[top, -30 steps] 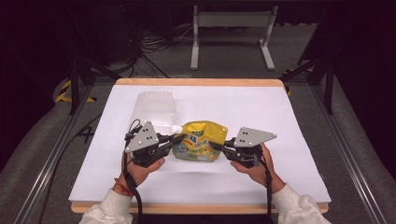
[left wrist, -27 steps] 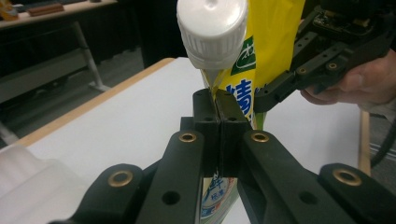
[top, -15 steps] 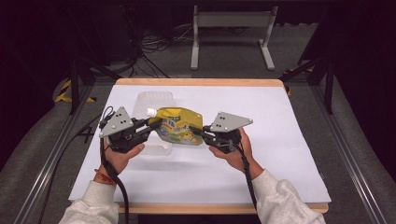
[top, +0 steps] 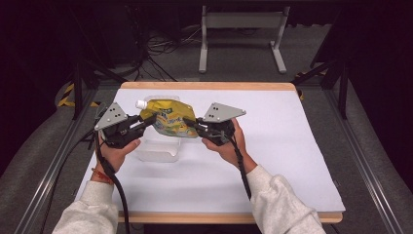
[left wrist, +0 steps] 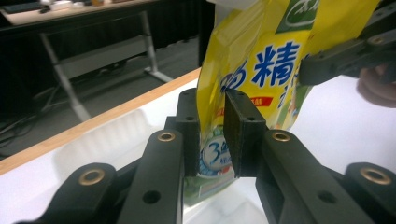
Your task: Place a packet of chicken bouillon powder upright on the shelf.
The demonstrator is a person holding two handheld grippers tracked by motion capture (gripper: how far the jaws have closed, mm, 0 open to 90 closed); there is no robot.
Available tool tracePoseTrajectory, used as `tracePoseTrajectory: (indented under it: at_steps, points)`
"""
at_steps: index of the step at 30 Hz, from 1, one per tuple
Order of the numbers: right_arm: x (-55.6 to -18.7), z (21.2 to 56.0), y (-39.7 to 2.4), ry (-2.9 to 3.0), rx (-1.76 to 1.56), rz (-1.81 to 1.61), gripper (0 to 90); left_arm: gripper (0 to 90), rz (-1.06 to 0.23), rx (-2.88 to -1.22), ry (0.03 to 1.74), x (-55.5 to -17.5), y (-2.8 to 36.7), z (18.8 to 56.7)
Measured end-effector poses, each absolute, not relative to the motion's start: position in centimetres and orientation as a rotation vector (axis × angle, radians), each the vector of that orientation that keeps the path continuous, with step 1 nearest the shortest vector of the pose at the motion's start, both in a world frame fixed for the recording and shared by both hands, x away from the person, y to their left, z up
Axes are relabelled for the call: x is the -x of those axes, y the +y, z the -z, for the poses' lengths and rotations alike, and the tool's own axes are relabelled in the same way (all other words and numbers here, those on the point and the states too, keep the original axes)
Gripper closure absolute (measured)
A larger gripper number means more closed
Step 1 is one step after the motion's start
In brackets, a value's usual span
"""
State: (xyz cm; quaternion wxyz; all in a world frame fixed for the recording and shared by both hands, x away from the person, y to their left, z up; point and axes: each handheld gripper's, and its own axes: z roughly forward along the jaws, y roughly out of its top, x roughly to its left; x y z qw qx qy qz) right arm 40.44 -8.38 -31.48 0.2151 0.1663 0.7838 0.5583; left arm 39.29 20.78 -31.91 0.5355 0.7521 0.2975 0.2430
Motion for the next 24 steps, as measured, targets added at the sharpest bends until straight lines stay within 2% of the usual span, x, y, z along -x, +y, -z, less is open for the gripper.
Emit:
tracePoseTrajectory:
  at_steps: [11, 24]
  points:
    - [-42.9, 32.2, -5.3, 2.130, -0.495, -1.558, 90.0, 86.3, -0.675, -1.777, 0.794, -41.4, 21.6, 31.9]
    - [-44.9, 33.8, -3.4, 2.097, -0.540, -1.559, 90.0, 88.1, -0.672, -1.765, 0.838, -43.3, 22.5, 32.6]
